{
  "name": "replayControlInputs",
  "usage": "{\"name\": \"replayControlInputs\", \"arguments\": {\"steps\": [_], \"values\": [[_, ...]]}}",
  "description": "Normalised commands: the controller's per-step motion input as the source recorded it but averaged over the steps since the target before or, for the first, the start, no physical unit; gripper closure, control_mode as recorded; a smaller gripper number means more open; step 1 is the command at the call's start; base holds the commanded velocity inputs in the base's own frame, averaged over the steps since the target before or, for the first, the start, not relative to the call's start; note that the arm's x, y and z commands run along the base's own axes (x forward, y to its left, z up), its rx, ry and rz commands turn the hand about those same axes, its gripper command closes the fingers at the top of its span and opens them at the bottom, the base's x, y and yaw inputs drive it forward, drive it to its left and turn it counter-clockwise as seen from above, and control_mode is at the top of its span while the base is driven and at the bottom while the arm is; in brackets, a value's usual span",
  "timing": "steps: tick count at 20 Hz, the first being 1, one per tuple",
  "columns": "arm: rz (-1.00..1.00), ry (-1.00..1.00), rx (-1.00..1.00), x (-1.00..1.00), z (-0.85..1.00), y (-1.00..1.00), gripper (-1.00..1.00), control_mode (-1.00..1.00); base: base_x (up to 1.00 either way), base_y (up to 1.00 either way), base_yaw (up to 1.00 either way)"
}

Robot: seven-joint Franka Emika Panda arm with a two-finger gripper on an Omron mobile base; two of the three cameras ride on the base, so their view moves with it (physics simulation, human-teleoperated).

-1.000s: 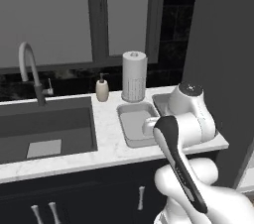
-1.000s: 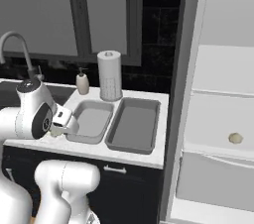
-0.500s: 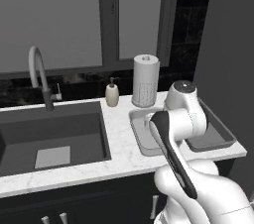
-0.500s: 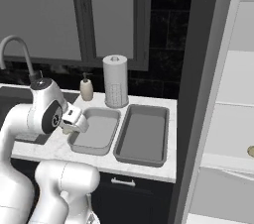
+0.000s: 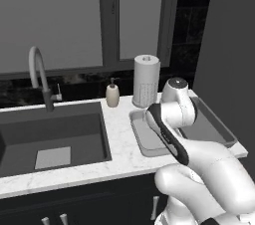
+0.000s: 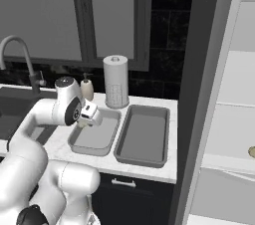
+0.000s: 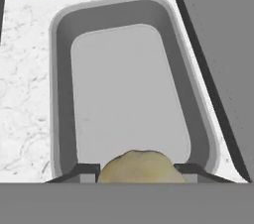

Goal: Place one garlic and one chicken drumstick in each tupperware on the nearby counter, to pack two identical lunches.

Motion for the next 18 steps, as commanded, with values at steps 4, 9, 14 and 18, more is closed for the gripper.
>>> {"name": "replayControlInputs", "arguments": {"steps": [4, 9, 14, 18], "values": [[0.00, 0.02, 0.00, 0.57, -0.41, 0.00, 1.00, -1.00, 0.00, 0.00, 0.00], [0.00, 0.00, 0.00, 0.46, -0.55, 0.00, 1.00, -1.00, 0.00, 0.00, 0.00], [0.00, 0.00, 0.00, 0.38, -0.52, 0.00, 1.00, -1.00, 0.00, 0.00, 0.00], [0.00, 0.00, 0.00, 0.39, -0.29, 0.00, 1.00, -1.00, 0.00, 0.00, 0.00]]}}
